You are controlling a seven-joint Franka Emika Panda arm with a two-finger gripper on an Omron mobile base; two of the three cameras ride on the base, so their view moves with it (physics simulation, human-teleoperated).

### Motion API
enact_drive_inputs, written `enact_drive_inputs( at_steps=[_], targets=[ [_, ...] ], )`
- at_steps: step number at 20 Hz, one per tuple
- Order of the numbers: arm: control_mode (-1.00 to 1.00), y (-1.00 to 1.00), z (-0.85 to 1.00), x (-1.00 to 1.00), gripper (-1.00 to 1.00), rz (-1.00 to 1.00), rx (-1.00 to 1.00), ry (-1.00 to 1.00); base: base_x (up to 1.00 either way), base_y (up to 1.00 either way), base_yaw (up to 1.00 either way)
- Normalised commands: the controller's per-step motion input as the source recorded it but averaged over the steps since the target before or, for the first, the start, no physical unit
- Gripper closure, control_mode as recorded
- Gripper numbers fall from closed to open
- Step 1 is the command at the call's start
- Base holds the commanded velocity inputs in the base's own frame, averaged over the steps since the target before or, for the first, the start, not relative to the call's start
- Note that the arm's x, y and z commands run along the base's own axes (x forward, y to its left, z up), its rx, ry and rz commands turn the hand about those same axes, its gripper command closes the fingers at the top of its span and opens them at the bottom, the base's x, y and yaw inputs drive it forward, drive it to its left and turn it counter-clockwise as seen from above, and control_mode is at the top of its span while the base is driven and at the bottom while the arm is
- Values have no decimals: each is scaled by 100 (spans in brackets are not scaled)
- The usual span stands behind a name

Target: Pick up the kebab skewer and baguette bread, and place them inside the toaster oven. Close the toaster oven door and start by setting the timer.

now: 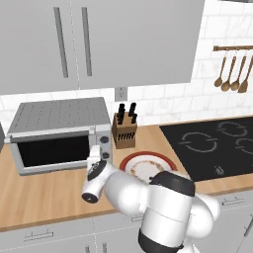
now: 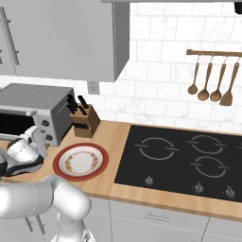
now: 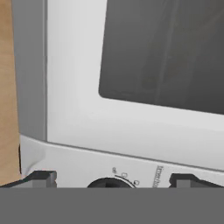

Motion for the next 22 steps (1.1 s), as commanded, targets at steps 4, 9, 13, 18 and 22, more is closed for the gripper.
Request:
enact_drive_inputs(
  at_steps=[4,9,13,18,22],
  targets=[
    [-100,-4,-3,0,-100,0,1,-4,0,0,0],
    [-100,-4,0,0,-100,0,2,-5,0,0,0],
    [-100,-3,-2,0,-100,0,3,-3,0,0,0],
    [-100,-12,-6,0,-100,0,4,-3,0,0,0],
    [-100,-2,-22,0,-100,0,4,0,0,0,0]
  ],
)
